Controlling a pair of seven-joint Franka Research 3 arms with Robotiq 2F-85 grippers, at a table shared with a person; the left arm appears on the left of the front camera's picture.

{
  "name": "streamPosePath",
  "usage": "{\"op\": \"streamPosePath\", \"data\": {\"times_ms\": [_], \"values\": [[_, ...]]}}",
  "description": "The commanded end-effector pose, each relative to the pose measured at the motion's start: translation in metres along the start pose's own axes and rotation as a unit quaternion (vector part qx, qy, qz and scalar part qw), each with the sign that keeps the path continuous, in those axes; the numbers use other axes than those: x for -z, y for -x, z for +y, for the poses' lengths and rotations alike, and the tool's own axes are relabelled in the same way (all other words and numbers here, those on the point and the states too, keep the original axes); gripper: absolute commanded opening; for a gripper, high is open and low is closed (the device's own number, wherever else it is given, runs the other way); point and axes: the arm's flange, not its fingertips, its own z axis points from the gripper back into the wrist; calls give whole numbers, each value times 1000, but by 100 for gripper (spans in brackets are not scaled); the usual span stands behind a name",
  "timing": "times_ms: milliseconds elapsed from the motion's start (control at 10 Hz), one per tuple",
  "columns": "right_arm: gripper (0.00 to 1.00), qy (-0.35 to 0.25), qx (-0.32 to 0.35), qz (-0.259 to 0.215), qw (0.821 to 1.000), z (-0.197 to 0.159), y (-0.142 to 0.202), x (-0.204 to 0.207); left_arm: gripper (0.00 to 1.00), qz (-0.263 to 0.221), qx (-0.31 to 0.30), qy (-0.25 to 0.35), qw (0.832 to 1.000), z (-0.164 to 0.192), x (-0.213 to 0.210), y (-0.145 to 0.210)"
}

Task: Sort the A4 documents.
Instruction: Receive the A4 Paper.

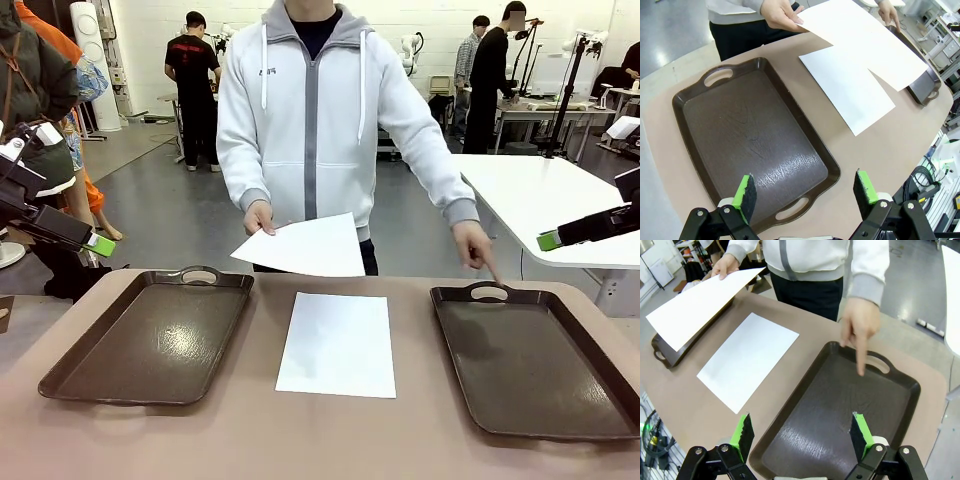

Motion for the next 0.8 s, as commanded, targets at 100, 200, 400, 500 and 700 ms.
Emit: {"op": "streamPosePath", "data": {"times_ms": [100, 200, 400, 500, 700], "values": [[100, -3, 1, -2, 1000, 0, 0, 0, 100, -1, 0, 4, 1000, 0, 1, 0], [100, -3, 1, -2, 1000, 0, 0, 0, 100, -1, 0, 4, 1000, 0, 1, 0], [100, -3, 1, -2, 1000, 0, 0, 0, 100, -1, 0, 4, 1000, 0, 1, 0], [100, -3, 1, -2, 1000, 0, 0, 0, 100, -1, 0, 4, 1000, 0, 1, 0], [100, -3, 1, -2, 1000, 0, 0, 0, 100, -1, 0, 4, 1000, 0, 1, 0]]}}
